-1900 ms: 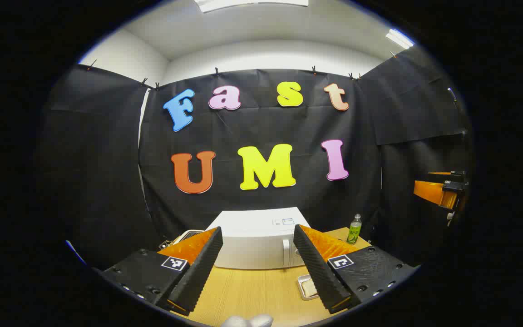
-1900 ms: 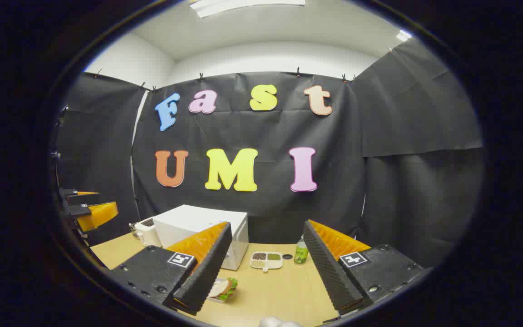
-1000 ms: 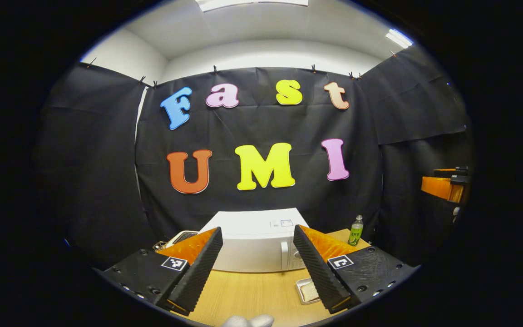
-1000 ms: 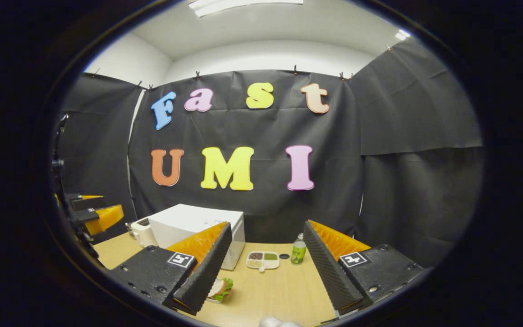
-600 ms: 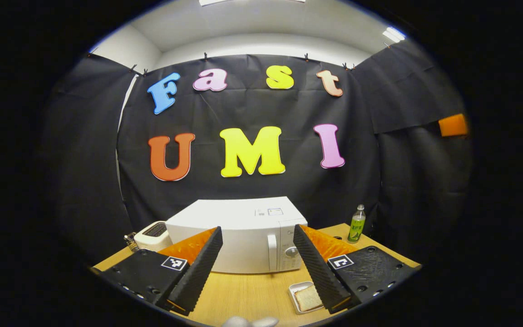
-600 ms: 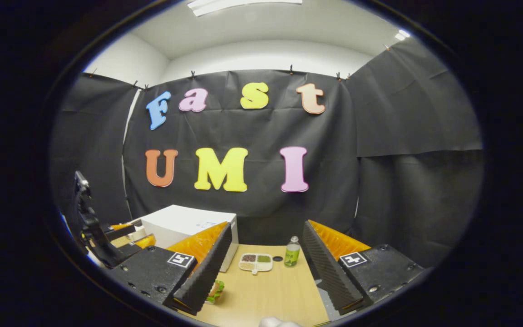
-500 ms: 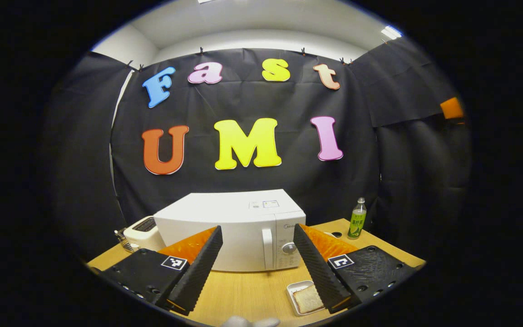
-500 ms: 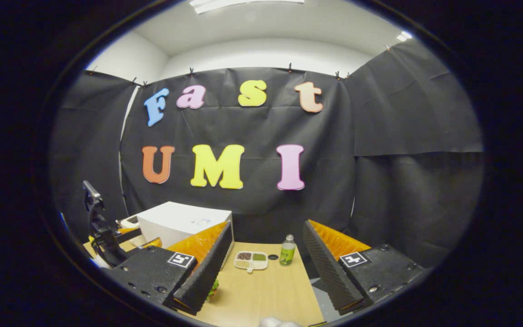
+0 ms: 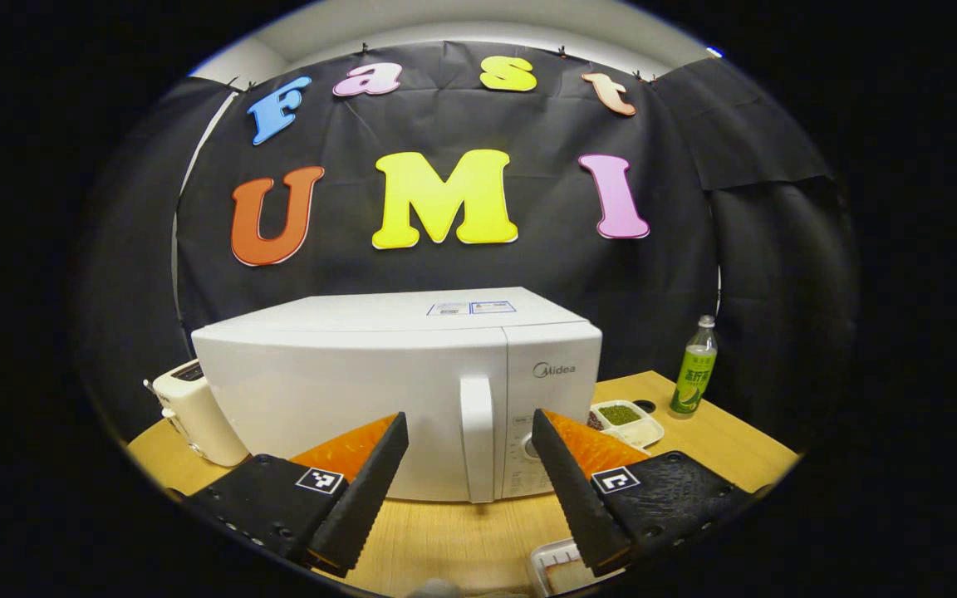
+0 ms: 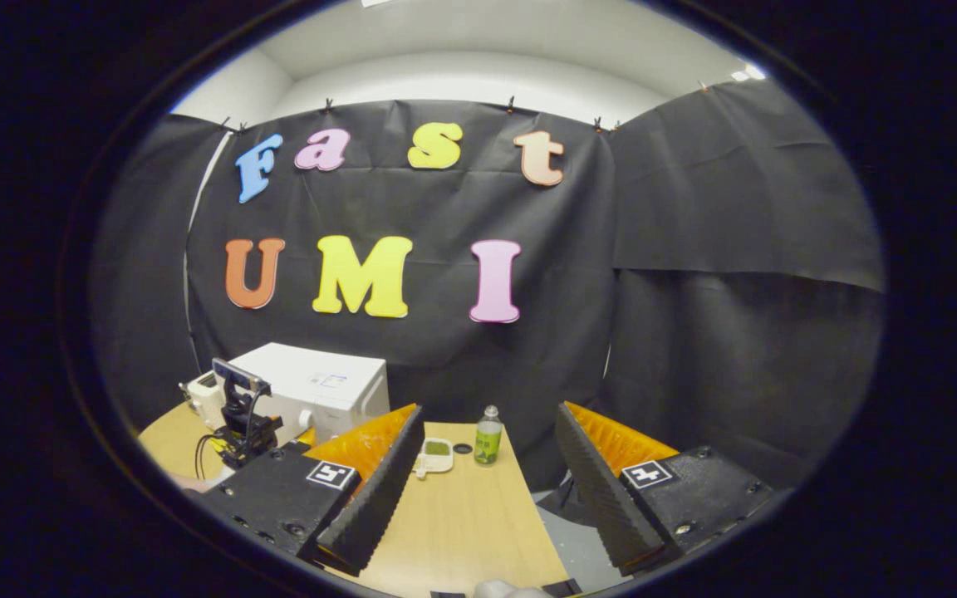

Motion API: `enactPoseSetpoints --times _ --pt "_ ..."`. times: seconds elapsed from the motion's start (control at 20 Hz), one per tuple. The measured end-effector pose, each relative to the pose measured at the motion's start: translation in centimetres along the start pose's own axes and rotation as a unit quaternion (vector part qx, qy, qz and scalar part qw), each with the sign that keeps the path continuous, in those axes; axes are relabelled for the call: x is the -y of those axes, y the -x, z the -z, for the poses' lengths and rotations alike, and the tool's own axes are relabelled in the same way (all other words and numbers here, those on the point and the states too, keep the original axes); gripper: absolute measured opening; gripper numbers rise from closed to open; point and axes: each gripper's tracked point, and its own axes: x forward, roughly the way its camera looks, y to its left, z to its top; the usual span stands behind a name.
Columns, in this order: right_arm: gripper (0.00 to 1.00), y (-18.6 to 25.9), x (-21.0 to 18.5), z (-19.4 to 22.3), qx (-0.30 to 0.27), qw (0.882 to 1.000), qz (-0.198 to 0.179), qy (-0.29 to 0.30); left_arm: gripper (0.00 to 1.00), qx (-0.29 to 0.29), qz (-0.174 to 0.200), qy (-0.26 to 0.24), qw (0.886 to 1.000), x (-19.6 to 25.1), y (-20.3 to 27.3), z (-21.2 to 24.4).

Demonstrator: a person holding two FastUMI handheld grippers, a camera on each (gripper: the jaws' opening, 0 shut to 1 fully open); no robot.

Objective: Open the microwave oven with the left hand, put the food in, and close the microwave oven.

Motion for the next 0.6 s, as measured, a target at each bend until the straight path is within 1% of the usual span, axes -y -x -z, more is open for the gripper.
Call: enactPoseSetpoints --times 0.05,0.1,0.15,0.2,0.25,0.3,0.35,0.4,0.45,0.5,0.55,0.6 --pt "0.94 0.2 0.1 0.0 -0.001 1.000 0.004 0.007 0.88 -0.001 -0.002 0.000 1.000 0.0 -0.9 0.3" --pt "0.94 0.3 0.2 0.0 -0.003 1.000 0.007 0.013 0.82 -0.007 0.007 0.003 1.000 0.4 -1.5 0.9" --pt "0.94 0.4 0.3 0.0 -0.003 1.000 0.009 0.020 0.65 -0.008 0.015 0.006 1.000 0.9 -1.8 1.0" --pt "0.94 0.5 0.4 -0.1 -0.002 1.000 0.012 0.024 0.74 -0.007 0.018 0.005 1.000 1.1 -1.9 1.0" --pt "0.94 0.6 0.4 -0.3 -0.001 1.000 0.012 0.025 0.68 -0.005 0.026 0.004 1.000 1.4 -2.1 1.1" --pt "0.96 0.5 0.2 -0.3 -0.003 1.000 0.011 0.024 0.64 -0.003 0.019 0.001 1.000 1.1 -2.1 1.1" --pt "0.96 0.6 0.1 -0.2 -0.007 1.000 0.010 0.026 0.33 -0.007 0.018 0.004 1.000 1.0 -2.3 1.5" --pt "0.96 0.6 -0.2 -0.2 -0.007 1.000 0.006 0.027 0.24 -0.012 0.025 0.008 1.000 1.0 -2.5 1.5" --pt "0.96 0.6 -0.4 -0.3 -0.007 1.000 0.004 0.029 0.25 -0.012 0.026 0.010 1.000 1.0 -2.6 1.5" --pt "0.96 0.7 -0.7 -0.5 -0.006 1.000 -0.001 0.029 0.25 -0.016 0.025 0.006 1.000 1.0 -2.5 1.5" --pt "1.00 0.6 -1.0 -0.9 -0.002 1.000 -0.004 0.029 0.20 -0.015 0.026 0.004 1.000 1.1 -2.2 1.4" --pt "1.00 0.7 -1.3 -0.9 -0.001 1.000 -0.008 0.029 0.19 -0.016 0.026 0.004 1.000 1.1 -2.1 1.3"
